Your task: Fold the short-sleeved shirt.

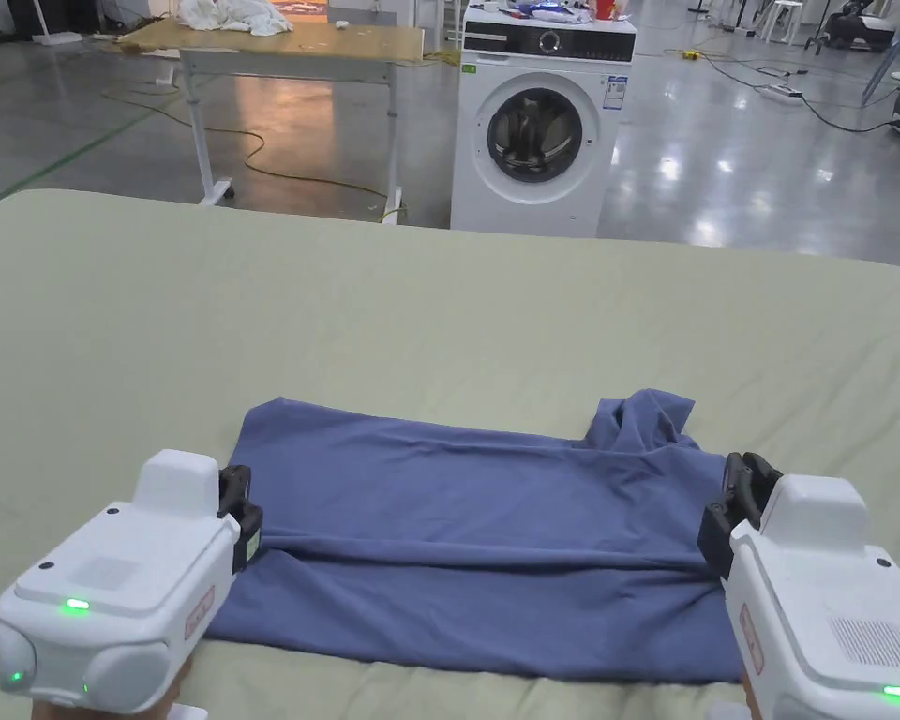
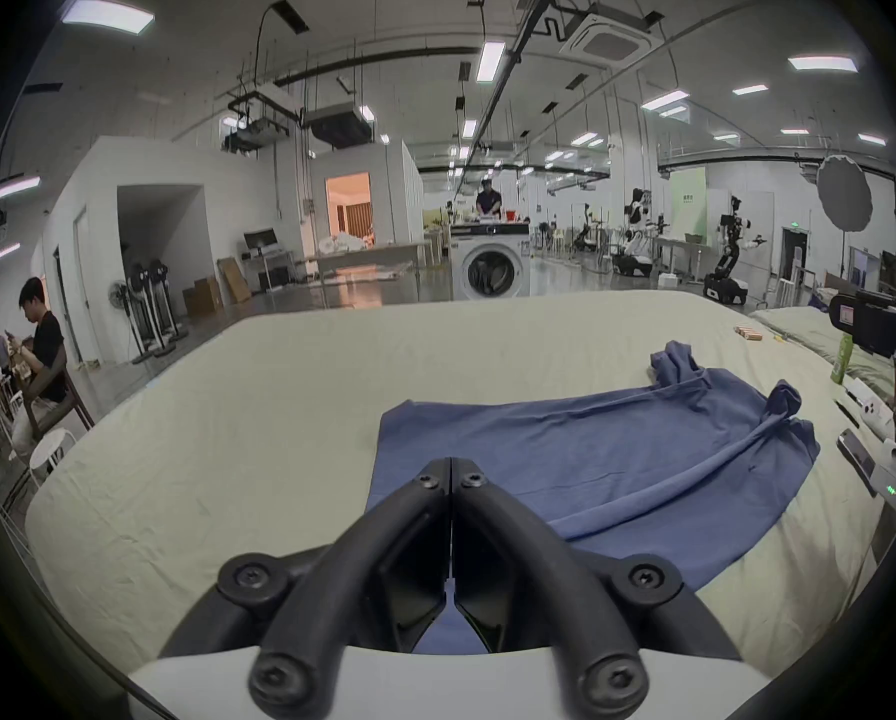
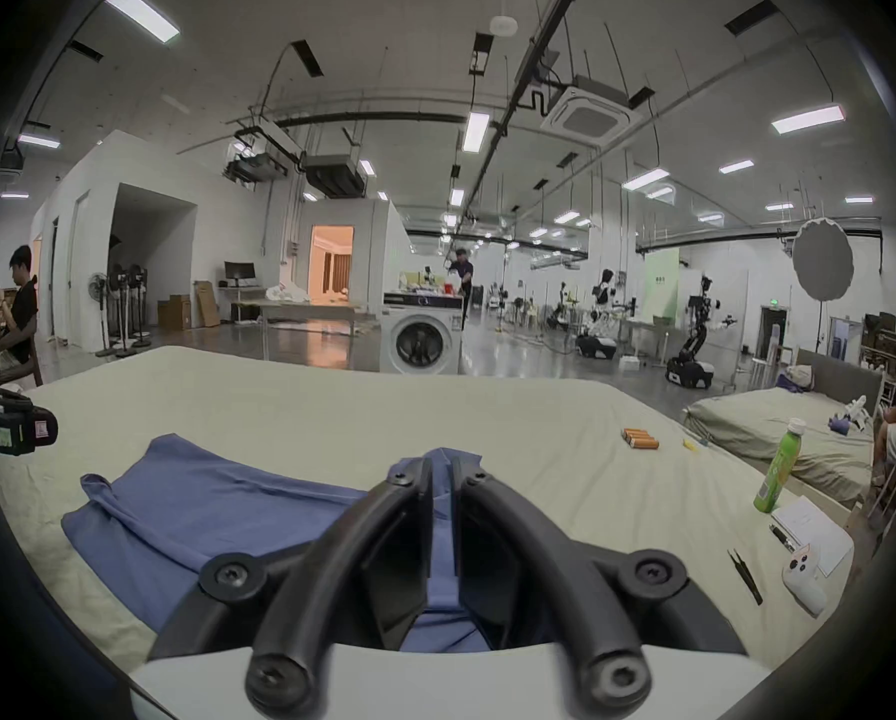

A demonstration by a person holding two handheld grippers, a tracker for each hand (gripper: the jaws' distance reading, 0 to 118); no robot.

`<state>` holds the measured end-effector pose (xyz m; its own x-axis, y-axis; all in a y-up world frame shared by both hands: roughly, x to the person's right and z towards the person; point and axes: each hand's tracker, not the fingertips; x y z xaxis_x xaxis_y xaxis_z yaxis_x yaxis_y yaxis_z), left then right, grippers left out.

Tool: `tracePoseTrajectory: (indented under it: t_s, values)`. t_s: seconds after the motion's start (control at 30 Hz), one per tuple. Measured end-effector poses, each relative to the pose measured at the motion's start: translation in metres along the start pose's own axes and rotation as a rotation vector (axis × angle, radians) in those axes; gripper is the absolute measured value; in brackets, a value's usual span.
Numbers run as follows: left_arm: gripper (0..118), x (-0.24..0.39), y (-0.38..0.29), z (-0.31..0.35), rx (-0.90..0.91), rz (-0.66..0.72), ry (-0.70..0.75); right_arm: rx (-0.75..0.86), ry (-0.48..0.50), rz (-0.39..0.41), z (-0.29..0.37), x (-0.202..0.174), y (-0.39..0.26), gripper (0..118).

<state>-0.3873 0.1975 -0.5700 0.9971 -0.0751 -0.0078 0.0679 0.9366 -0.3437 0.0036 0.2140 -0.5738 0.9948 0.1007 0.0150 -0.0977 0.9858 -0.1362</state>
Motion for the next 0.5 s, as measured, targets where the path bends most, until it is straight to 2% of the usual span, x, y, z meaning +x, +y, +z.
tracePoseTrajectory:
  t_s: [0.23,0.3,0.4,0.5]
  values:
    - [0,-0.004,-0.002,0.029,0.071,-0.008,0.054,0.02,-0.006,-0.006,0.026,-0.009,0.002,0]
    - [0,-0.016,-0.003,0.023,-0.032,0.0,0.079,0.004,0.002,-0.029,0.026,-0.005,0.0,0]
    - [0,-0.04,-0.011,0.008,-0.169,0.097,0.04,-0.011,-0.005,-0.025,0.027,-0.003,-0.005,0]
    - [0,-0.058,-0.022,-0.019,-0.332,0.094,0.048,-0.044,-0.003,-0.028,0.024,0.002,-0.01,0]
